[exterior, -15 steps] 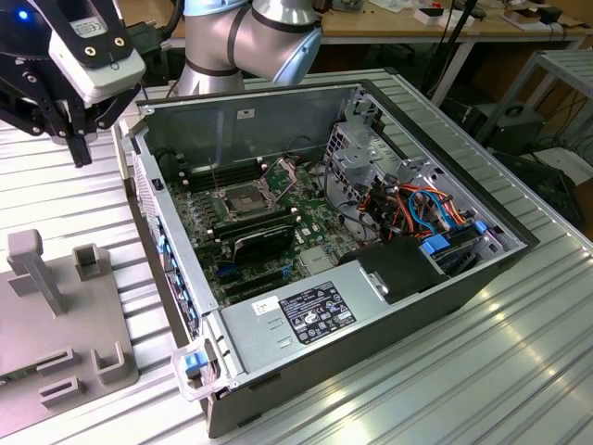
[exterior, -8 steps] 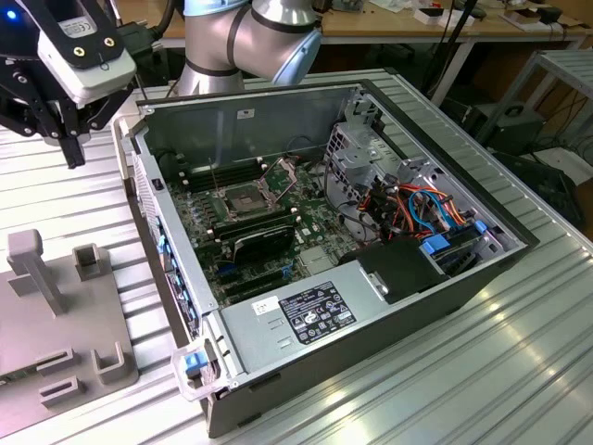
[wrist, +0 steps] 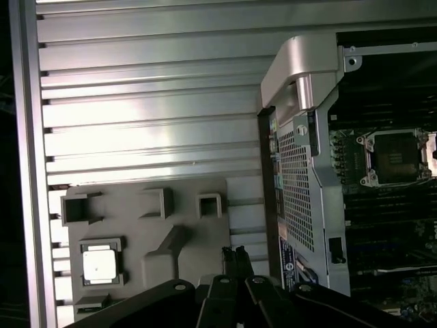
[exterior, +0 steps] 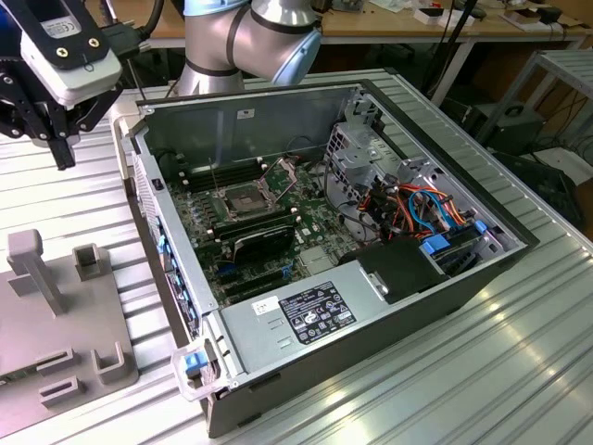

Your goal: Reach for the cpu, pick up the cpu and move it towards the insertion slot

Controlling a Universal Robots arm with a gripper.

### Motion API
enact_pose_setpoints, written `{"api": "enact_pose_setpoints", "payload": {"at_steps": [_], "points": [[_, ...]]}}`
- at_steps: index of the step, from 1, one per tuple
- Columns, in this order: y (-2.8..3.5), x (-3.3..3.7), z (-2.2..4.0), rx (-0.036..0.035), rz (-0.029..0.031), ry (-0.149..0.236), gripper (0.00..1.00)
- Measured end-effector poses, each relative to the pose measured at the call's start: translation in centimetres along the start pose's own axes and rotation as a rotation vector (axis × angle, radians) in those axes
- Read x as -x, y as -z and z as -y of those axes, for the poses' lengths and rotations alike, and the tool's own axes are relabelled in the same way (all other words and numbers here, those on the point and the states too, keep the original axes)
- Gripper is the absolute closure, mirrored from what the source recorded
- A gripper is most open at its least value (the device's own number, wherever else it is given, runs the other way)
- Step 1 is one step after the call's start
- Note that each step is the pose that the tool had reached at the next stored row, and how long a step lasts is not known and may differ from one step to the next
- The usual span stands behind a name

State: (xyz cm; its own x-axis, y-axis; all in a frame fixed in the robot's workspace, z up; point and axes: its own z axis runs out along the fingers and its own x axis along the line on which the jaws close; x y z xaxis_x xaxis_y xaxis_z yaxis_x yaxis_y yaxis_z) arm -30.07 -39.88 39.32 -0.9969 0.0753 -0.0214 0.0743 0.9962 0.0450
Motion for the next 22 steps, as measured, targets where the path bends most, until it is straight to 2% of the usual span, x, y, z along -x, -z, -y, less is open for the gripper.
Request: {"api": "enact_pose_setpoints", "payload": {"at_steps": [22], "points": [[0.05,-2.17,0.16,-0.0001,0.0000,0.000,0.89]]}}
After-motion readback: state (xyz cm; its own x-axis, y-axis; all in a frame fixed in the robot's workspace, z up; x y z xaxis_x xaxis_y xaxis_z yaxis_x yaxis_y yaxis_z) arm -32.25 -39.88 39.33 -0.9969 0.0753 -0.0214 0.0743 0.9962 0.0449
